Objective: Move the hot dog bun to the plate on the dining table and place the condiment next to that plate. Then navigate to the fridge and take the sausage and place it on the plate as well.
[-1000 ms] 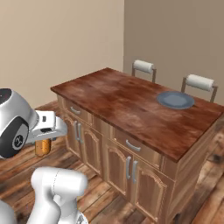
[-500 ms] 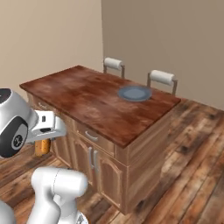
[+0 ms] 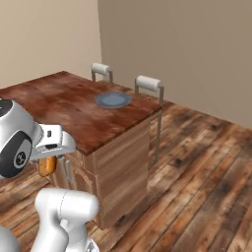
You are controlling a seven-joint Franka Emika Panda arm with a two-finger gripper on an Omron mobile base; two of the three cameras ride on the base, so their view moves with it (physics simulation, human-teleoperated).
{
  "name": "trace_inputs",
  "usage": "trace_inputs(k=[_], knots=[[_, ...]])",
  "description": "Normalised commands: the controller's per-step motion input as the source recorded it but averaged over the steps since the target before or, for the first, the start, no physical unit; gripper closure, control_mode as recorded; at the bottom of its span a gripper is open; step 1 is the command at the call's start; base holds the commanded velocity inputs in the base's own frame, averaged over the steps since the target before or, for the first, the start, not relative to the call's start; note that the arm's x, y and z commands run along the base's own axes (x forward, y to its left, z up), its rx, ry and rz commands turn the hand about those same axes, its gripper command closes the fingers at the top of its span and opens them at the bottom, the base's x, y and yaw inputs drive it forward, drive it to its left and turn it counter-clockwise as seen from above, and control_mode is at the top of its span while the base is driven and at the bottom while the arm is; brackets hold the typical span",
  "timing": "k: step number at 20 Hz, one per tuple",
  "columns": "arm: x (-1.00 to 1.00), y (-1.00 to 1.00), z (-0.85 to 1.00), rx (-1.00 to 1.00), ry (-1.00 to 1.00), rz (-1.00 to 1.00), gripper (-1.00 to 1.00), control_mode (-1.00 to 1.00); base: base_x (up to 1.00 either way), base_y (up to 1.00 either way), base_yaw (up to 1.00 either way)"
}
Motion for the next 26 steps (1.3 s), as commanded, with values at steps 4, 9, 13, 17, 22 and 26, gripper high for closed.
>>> trace_inputs(k=[4, 9, 13, 17, 22, 26], knots=[[0.00, 0.00, 0.00, 0.00, 0.00, 0.00, 1.00, 1.00, 0.33, -1.00, 0.01], [0.00, 0.00, 0.00, 0.00, 0.00, 0.00, 1.00, 1.00, 0.62, -0.99, 0.13], [0.00, 0.00, 0.00, 0.00, 0.00, 0.00, 1.00, 1.00, 0.76, -0.86, 0.27], [0.00, 0.00, 0.00, 0.00, 0.00, 0.00, 1.00, 1.00, 0.76, -0.53, 0.40], [0.00, 0.00, 0.00, 0.00, 0.00, 0.00, 1.00, 1.00, 0.71, -0.32, 0.56], [0.00, 0.00, 0.00, 0.00, 0.00, 0.00, 1.00, 1.00, 0.62, -0.43, 0.56]])
